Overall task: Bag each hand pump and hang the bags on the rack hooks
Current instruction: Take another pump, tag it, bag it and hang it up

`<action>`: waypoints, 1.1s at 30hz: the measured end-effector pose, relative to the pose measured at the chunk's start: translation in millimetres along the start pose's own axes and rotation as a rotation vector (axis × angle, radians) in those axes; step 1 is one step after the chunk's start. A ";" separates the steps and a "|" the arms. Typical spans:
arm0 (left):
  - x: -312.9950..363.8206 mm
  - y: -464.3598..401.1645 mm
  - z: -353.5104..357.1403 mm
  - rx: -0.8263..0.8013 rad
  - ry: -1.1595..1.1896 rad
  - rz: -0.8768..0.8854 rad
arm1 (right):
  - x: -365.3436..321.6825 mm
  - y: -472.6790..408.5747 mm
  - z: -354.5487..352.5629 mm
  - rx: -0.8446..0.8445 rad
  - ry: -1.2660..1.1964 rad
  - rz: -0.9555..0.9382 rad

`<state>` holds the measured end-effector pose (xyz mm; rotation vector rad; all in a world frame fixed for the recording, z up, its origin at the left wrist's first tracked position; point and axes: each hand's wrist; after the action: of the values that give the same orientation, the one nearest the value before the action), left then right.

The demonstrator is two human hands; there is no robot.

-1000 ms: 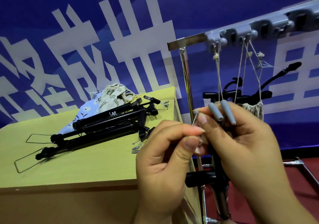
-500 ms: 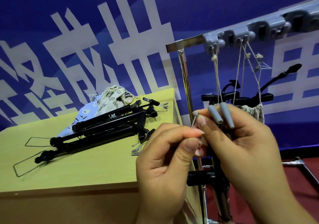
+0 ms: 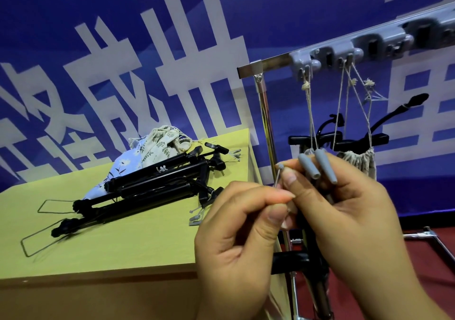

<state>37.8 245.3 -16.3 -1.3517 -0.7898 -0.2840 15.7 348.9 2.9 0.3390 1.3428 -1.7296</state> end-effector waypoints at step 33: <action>-0.6 -8.9 -5.4 -0.087 0.274 -0.511 | 14.5 2.1 -10.0 -0.199 0.208 -0.192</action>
<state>33.8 238.0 -10.0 -1.1421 -0.8877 -0.8947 6.2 350.7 -12.0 0.2901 1.7322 -1.7330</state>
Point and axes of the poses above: each hand's wrist, its own y-axis away from the middle knuckle, its own z-axis out of the palm, x = y × z, and after that the axes turned 12 degrees about -z, right-handed
